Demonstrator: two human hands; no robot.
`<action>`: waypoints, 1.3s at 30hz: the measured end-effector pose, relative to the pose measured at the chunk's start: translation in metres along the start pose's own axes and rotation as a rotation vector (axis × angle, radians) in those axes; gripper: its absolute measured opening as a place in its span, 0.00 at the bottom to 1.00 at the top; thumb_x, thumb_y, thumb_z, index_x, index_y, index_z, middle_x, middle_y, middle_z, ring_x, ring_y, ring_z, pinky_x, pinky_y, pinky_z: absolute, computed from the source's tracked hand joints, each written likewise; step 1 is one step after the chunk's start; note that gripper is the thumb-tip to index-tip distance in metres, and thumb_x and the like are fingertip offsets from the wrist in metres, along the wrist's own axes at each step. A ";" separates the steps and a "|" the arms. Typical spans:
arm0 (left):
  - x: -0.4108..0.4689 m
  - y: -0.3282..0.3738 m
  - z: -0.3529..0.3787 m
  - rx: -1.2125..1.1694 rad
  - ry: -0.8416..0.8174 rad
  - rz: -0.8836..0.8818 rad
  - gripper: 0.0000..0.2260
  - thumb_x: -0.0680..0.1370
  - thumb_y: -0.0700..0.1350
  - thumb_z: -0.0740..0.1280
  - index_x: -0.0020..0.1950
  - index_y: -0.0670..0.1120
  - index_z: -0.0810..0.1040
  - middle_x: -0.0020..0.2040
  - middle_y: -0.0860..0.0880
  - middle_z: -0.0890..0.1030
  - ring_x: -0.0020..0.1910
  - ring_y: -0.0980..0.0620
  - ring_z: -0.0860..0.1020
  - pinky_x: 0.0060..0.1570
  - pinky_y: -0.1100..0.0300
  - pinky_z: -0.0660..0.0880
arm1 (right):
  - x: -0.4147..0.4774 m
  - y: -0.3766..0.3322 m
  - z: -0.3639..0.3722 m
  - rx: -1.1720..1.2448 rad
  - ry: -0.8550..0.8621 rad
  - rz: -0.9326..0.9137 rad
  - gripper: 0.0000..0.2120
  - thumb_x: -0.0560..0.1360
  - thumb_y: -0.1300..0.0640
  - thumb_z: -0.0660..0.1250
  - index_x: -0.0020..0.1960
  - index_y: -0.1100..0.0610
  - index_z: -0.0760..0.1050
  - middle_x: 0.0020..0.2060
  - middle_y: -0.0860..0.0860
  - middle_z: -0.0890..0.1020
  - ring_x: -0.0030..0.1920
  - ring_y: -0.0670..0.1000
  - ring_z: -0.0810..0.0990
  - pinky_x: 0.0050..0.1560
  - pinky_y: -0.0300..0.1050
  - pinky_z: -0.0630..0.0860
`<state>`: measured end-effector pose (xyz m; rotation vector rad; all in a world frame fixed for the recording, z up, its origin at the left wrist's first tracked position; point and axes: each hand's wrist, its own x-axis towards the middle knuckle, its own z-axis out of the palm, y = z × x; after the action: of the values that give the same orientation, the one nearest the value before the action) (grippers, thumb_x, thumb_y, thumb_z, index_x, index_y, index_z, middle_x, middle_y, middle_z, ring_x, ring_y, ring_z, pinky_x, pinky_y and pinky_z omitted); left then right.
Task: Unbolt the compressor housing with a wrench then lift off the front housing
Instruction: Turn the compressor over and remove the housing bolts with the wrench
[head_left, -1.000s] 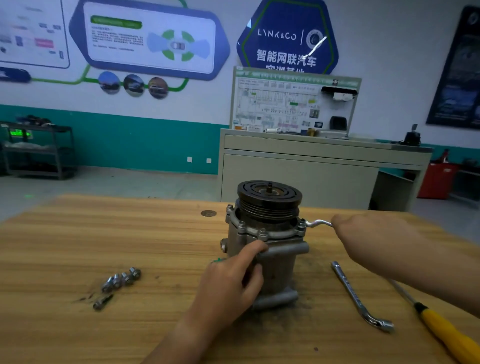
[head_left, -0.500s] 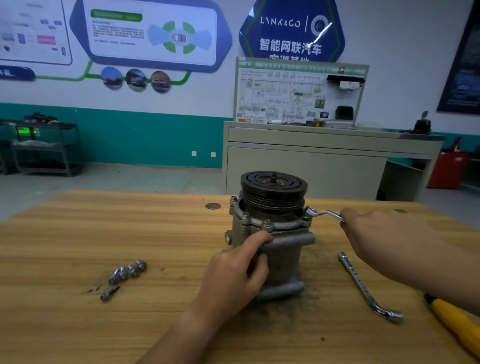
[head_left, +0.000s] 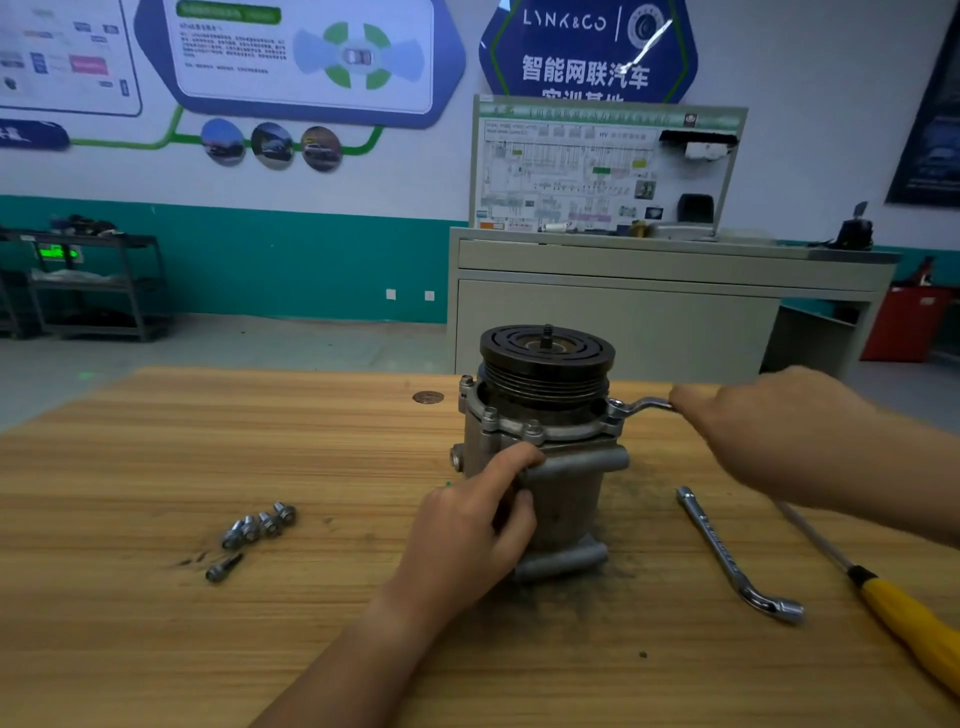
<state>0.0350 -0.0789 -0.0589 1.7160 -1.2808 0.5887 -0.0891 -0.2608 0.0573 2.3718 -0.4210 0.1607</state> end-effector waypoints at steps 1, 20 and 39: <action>-0.001 -0.001 0.001 -0.001 -0.013 -0.007 0.12 0.74 0.51 0.57 0.58 0.58 0.66 0.37 0.50 0.80 0.31 0.54 0.76 0.28 0.60 0.73 | 0.007 0.005 0.002 -0.015 0.008 -0.003 0.17 0.78 0.59 0.57 0.64 0.51 0.57 0.31 0.45 0.67 0.28 0.43 0.65 0.26 0.36 0.62; -0.003 -0.003 -0.004 0.028 -0.065 -0.027 0.14 0.76 0.48 0.61 0.60 0.59 0.64 0.35 0.49 0.79 0.30 0.52 0.76 0.29 0.52 0.76 | -0.006 -0.001 0.017 0.545 0.248 0.175 0.13 0.79 0.55 0.56 0.62 0.53 0.71 0.29 0.45 0.69 0.29 0.43 0.69 0.26 0.39 0.60; -0.002 0.001 -0.004 0.012 -0.032 -0.031 0.13 0.74 0.53 0.57 0.59 0.58 0.66 0.34 0.48 0.79 0.29 0.50 0.76 0.29 0.53 0.75 | -0.009 -0.014 -0.004 0.087 0.045 0.041 0.06 0.79 0.53 0.53 0.47 0.54 0.60 0.27 0.48 0.68 0.25 0.47 0.67 0.23 0.39 0.65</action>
<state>0.0335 -0.0749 -0.0584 1.7582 -1.2733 0.5545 -0.0928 -0.2465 0.0494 2.4409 -0.4499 0.2559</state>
